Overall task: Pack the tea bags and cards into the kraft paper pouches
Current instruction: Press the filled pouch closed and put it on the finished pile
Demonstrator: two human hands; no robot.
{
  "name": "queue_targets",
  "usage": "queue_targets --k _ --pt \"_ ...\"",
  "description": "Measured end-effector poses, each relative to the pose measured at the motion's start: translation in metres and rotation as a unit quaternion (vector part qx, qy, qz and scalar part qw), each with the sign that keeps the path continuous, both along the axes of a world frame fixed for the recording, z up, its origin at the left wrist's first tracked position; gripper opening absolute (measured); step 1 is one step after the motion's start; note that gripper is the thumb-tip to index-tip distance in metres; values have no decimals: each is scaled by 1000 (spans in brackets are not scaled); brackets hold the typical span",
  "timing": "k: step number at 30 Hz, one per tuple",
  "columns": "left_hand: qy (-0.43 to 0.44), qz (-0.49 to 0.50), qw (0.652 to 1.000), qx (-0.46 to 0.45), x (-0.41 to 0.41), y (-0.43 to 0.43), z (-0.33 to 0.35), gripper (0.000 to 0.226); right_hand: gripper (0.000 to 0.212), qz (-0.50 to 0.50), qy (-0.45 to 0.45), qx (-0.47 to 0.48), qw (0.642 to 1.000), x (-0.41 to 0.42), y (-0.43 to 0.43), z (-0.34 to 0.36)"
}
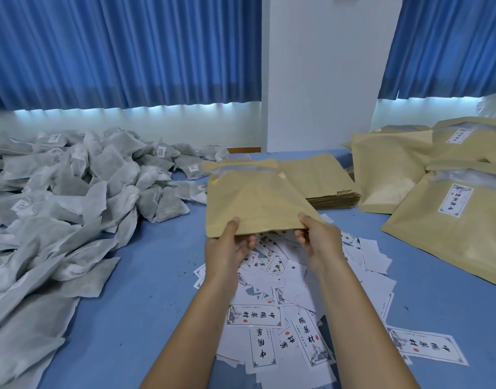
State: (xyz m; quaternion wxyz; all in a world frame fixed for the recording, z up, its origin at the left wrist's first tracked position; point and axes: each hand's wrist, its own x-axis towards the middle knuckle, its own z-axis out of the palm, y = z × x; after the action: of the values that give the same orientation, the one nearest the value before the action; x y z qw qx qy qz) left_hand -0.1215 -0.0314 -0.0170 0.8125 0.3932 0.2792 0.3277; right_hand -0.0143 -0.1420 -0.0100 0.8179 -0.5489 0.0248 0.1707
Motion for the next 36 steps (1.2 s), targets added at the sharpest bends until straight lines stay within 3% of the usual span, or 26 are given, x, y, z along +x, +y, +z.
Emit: queue_targets --k 12,19,22,25,30,36 --pt "83 12 996 37 -8 19 6 18 6 28 -4 -19 999 1 0 -1" --pt "91 -7 995 45 -10 14 9 10 9 53 2 -29 998 -5 8 -5" --pt "93 -7 994 56 -10 13 10 9 15 43 16 -6 999 -1 6 -5" --pt "81 -14 995 63 -10 10 10 9 9 45 22 21 999 -4 8 -4" --pt "101 -41 990 91 -8 6 10 7 11 90 11 -23 996 -10 13 -5" --pt "130 -35 984 118 -6 2 6 16 10 109 4 -5 994 -15 15 -5"
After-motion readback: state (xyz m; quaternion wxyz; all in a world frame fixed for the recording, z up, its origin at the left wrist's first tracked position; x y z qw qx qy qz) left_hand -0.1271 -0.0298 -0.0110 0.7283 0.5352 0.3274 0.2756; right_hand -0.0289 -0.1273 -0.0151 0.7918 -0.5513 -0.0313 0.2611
